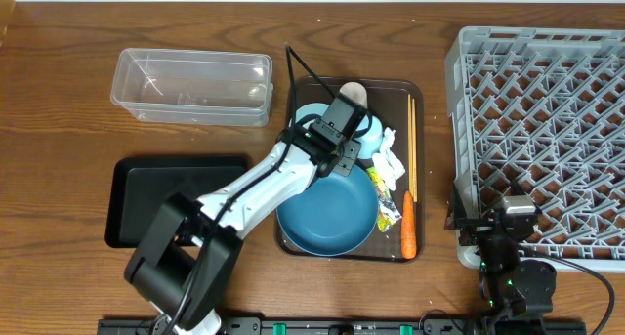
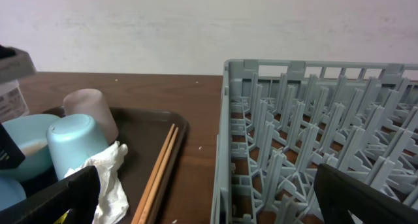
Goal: Sort waste into correct bins and load items into the dishwasher rack
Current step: 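Lower the blue plate onto the brown tray and open the left gripper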
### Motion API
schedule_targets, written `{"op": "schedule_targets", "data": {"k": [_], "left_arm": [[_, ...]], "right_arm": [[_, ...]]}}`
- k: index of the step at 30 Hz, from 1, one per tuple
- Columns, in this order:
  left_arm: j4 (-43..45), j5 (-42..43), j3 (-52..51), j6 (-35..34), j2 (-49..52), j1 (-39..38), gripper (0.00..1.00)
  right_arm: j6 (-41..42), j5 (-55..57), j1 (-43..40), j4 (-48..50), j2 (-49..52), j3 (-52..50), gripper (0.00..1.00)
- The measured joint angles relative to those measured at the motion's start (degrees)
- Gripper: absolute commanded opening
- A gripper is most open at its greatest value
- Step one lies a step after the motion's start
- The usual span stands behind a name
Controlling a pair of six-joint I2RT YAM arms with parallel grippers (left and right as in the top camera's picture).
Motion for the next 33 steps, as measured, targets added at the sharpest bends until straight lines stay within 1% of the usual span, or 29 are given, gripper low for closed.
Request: {"op": "schedule_targets", "data": {"k": [14, 21, 33], "left_arm": [[4.9, -1.5, 0.0, 0.2, 0.8, 1.3, 0.52], [5.5, -1.6, 0.0, 0.2, 4.3, 1.3, 0.52], [6.9, -1.6, 0.0, 0.2, 5.3, 1.3, 0.52]], "right_arm": [[0.0, 0.0, 0.0, 0.0, 0.0, 0.0, 0.99], [0.0, 0.0, 0.0, 0.0, 0.0, 0.0, 0.99], [0.0, 0.0, 0.0, 0.0, 0.0, 0.0, 0.99]]}}
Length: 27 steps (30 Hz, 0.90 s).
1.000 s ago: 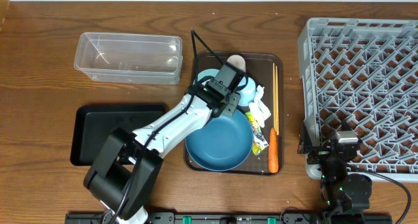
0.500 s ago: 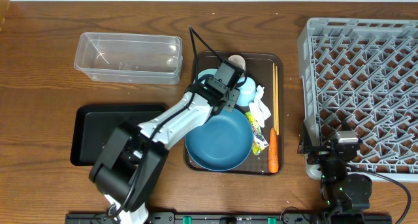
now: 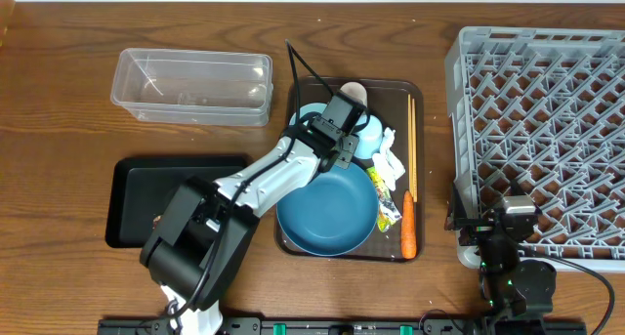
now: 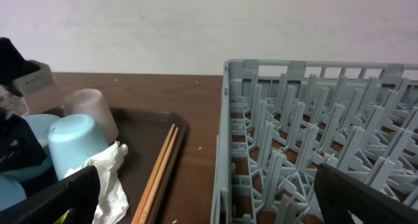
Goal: Sort waste into correct bins and load items into the dishwasher rack
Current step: 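Lower the blue plate onto the brown tray and open the left gripper, then grasp the light blue bowl of rice rim with the left gripper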
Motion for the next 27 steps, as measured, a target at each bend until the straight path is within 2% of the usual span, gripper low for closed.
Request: {"op": "schedule_targets", "data": {"k": [12, 16, 23, 25, 26, 27], "left_arm": [[0.4, 0.0, 0.0, 0.0, 1.7, 0.0, 0.43], [0.5, -0.2, 0.0, 0.0, 1.7, 0.0, 0.3], [0.7, -0.2, 0.0, 0.2, 1.7, 0.0, 0.25], [0.8, -0.2, 0.0, 0.0, 1.7, 0.0, 0.19], [0.8, -0.2, 0.0, 0.0, 1.7, 0.0, 0.11], [0.8, -0.2, 0.0, -0.2, 1.7, 0.0, 0.08]], "right_arm": [[0.0, 0.0, 0.0, 0.0, 0.0, 0.0, 0.99], [0.0, 0.0, 0.0, 0.0, 0.0, 0.0, 0.99], [0.0, 0.0, 0.0, 0.0, 0.0, 0.0, 0.99], [0.0, 0.0, 0.0, 0.0, 0.0, 0.0, 0.99], [0.0, 0.0, 0.0, 0.0, 0.0, 0.0, 0.99], [0.0, 0.0, 0.0, 0.0, 0.0, 0.0, 0.99]]}}
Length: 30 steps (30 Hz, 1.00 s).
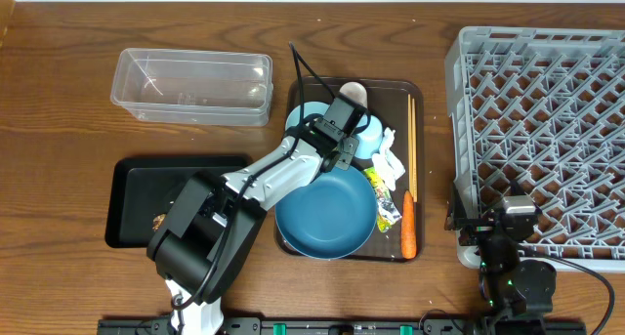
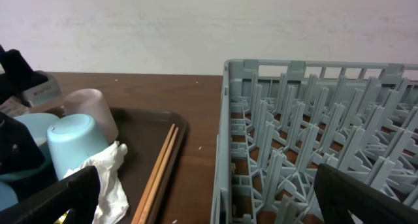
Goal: Sort waste into correct bins and load items into the dishwasher rack
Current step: 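Grasp the light blue bowl of rice rim with the left gripper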
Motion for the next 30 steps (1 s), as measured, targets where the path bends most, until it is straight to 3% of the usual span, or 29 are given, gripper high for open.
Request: {"op": "schedule_targets", "data": {"k": [21, 30], "left_arm": [[0.5, -0.1, 0.0, 0.6, -0.4, -0.1, 0.06], [-0.6, 0.0, 0.0, -0.4, -9.2, -0.2, 0.06]], "right_arm": [[0.0, 0.0, 0.0, 0.0, 0.0, 0.0, 0.99], [0.0, 0.0, 0.0, 0.0, 0.0, 0.0, 0.99]]}}
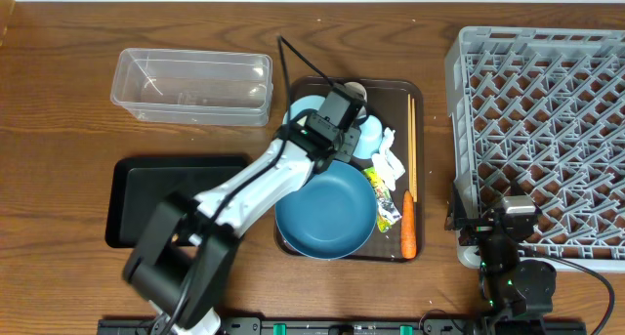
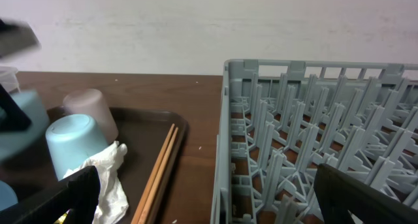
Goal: Sort waste into correct bins and load items into the dishwasher rack
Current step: 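Grasp the light blue bowl of rice rim with the left gripper, then lift the light blue bowl and carry it left over the black tray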
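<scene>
My left gripper point(image 1: 337, 118) is over the back of the brown tray point(image 1: 400, 86), shut on a light-blue bowl point(image 1: 305, 110). In the right wrist view that bowl point(image 2: 23, 119) is blurred and tilted up at the left edge. A light-blue cup point(image 2: 72, 142) lies on its side beside a pink cup point(image 2: 91, 106). A dark-blue plate point(image 1: 327, 213) fills the tray's front. My right gripper point(image 2: 209, 211) stands open and holds nothing, beside the grey dishwasher rack point(image 1: 542, 130).
On the tray's right side lie chopsticks point(image 1: 411, 145), a crumpled napkin point(image 1: 389, 161), a yellow-green wrapper point(image 1: 388, 210) and a carrot point(image 1: 408, 235). A clear bin point(image 1: 192, 86) stands at the back left. A black tray point(image 1: 146, 193) sits at the front left.
The left gripper has shifted slightly toward the back of the tray. The light-blue bowl in it now shows higher and tilted in the right wrist view. The right arm has not moved.
At all three earlier moments the left gripper was at the light-blue bowl at the tray's back left, barely shifting while the arm's elbow changed pose. Now the bowl is raised off its spot. The right gripper stayed open by the rack throughout.
</scene>
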### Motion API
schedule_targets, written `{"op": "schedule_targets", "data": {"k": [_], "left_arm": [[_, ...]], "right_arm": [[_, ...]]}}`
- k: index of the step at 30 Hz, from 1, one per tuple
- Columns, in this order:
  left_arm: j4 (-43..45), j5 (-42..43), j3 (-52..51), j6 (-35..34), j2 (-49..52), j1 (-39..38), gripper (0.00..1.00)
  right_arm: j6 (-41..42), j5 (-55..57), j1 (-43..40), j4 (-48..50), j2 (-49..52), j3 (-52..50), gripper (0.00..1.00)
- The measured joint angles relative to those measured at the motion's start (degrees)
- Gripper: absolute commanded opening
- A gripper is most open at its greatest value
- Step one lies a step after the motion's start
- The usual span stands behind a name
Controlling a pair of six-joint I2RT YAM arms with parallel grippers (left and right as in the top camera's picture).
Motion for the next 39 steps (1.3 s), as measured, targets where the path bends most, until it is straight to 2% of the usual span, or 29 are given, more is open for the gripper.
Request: {"op": "schedule_targets", "data": {"k": [10, 22, 30, 39], "left_arm": [[-7.4, 0.0, 0.0, -4.4, -9.3, 0.0, 0.06], [-25.7, 0.0, 0.0, -15.7, -24.3, 1.6, 0.06], [-34.2, 2.0, 0.0, -20.0, -34.0, 10.9, 0.06], [-34.7, 15.1, -3.7, -21.0, -37.2, 26.3, 0.06]], "right_arm": [[0.0, 0.0, 0.0, 0.0, 0.0, 0.0, 0.99], [0.0, 0.0, 0.0, 0.0, 0.0, 0.0, 0.99], [0.0, 0.0, 0.0, 0.0, 0.0, 0.0, 0.99], [0.0, 0.0, 0.0, 0.0, 0.0, 0.0, 0.99]]}}
